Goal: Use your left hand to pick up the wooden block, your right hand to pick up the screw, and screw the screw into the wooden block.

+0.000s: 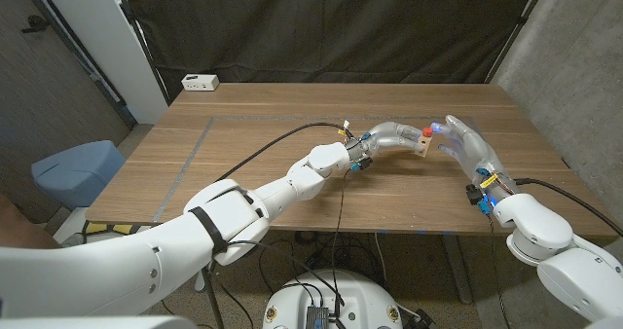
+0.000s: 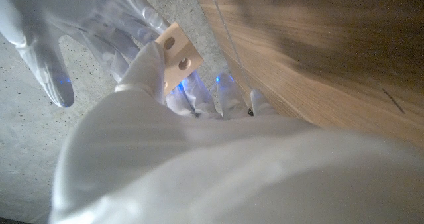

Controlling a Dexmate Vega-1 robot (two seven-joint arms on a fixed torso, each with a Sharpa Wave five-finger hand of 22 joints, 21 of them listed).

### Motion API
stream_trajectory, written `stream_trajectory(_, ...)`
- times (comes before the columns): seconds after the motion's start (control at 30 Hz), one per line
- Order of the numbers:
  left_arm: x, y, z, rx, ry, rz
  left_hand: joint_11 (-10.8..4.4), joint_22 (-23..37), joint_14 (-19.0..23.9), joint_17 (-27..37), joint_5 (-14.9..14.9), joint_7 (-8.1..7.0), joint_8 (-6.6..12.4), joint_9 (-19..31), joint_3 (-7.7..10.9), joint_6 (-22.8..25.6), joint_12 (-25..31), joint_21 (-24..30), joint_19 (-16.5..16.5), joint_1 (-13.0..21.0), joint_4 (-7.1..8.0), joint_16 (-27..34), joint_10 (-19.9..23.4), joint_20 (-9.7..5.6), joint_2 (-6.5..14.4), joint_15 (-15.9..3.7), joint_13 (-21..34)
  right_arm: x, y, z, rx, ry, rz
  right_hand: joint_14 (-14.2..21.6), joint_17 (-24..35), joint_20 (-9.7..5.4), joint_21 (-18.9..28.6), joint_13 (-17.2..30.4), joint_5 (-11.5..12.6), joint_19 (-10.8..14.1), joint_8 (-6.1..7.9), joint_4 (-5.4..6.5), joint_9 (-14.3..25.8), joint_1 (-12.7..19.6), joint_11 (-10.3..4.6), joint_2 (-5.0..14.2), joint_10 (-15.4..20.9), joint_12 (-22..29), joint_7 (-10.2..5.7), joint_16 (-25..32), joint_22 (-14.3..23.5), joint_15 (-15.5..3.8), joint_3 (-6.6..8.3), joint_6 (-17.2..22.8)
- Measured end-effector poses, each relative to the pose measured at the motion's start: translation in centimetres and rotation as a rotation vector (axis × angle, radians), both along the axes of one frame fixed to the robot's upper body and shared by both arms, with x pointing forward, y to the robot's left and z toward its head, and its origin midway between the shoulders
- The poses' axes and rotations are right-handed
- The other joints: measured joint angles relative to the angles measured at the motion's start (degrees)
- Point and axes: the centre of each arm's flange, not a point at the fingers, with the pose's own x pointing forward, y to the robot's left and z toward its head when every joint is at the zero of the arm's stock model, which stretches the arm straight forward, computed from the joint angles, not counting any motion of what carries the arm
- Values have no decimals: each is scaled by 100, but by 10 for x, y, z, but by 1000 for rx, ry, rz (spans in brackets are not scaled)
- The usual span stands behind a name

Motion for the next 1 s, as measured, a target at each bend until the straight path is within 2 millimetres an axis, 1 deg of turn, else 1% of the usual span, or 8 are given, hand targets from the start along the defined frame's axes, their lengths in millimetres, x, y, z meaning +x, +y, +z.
stream_trajectory(0.07, -1, 0, 1, -2, -2, -1, 0, 0, 0, 0, -4, 0, 0, 0, 0, 0, 0, 0, 0, 0, 0, 0, -1, 0, 0, 0, 0, 0, 0, 0, -1, 1, 3, 0, 0, 0, 0, 0, 0, 0, 0, 0, 0, 0, 31, 0, -31, 0, 29, 0, 0, 0, 0, 29)
stream_trajectory(0.13, -1, -1, 0, -3, -3, -2, 0, 0, 0, 0, -4, 0, 0, 0, 0, 0, 0, 0, 0, 1, 0, 0, -2, 0, 0, 0, 0, 1, 1, 0, -3, 1, 6, 0, 0, 0, 0, 0, 0, 0, 21, 3, 0, 0, 31, 0, -31, 0, 28, 0, 0, 0, -3, 28)
stream_trajectory(0.37, -1, 0, 0, -4, -4, -2, 0, 0, 0, 0, -10, 0, 0, 0, 0, 0, 0, 0, 0, 1, 0, 0, -3, 0, 0, 0, 0, 1, 1, 1, -6, 1, 9, 1, 0, -31, 0, 0, 0, -31, 63, 15, 0, -1, 28, 3, -28, 38, 131, 0, 0, 0, -15, 131)
stream_trajectory(0.47, -1, 0, 0, -4, -4, -2, -2, 0, 0, 0, -14, 0, 0, 0, 0, 0, 0, 0, 0, 1, 0, 0, -3, 0, 0, 0, 0, 1, 1, 1, -7, 2, 10, 1, 0, -31, 0, 0, 0, -31, 85, 15, -1, -30, -21, 31, 22, 50, 163, 0, 0, 0, -15, 167)
stream_trajectory(0.53, -1, 0, 0, -3, -4, -2, -2, 0, 0, 0, 4, 0, 0, 0, 0, 0, 0, 0, 0, 1, 0, 0, -3, 0, 0, 0, 0, 0, 1, 0, -7, 3, 11, 1, -10, -31, 0, 0, 0, -31, 84, 15, -2, -29, -24, 31, 24, 50, 130, 0, 0, 0, -15, 212)
stream_trajectory(0.67, -1, 0, 0, -3, -3, -2, -2, 0, 0, 0, 5, 0, 0, 1, 0, 0, 0, 0, 0, 1, 0, 0, -4, 0, 1, 0, 0, 0, 2, 1, -8, 2, 12, 1, -16, -31, 0, 0, 0, -31, 106, 15, -6, -29, -73, 31, 77, 89, 193, 0, 0, 0, -15, 278)
stream_trajectory(0.77, -1, 0, -1, -2, -3, -2, -1, 0, 0, 0, 6, 0, 0, 2, 0, 0, 0, 0, 0, 1, 0, 0, -5, 0, 0, 0, 0, -1, 2, 2, -8, 1, 11, 1, -16, -31, 0, 0, 0, -31, 127, 15, -9, -29, -62, 31, 106, 90, 200, 0, 0, 0, -15, 328)
stream_trajectory(1.0, -1, 0, -1, -1, 0, -2, -1, 0, 0, 0, 5, 0, 0, 3, 0, 0, 0, 0, 0, 1, 0, 0, -6, 0, 1, 0, 0, -1, 2, 2, -9, 4, 11, 1, -16, -31, 0, 0, 0, -31, 149, 15, -12, -29, -111, 32, 158, 111, 231, 0, -1, 0, -15, 440)
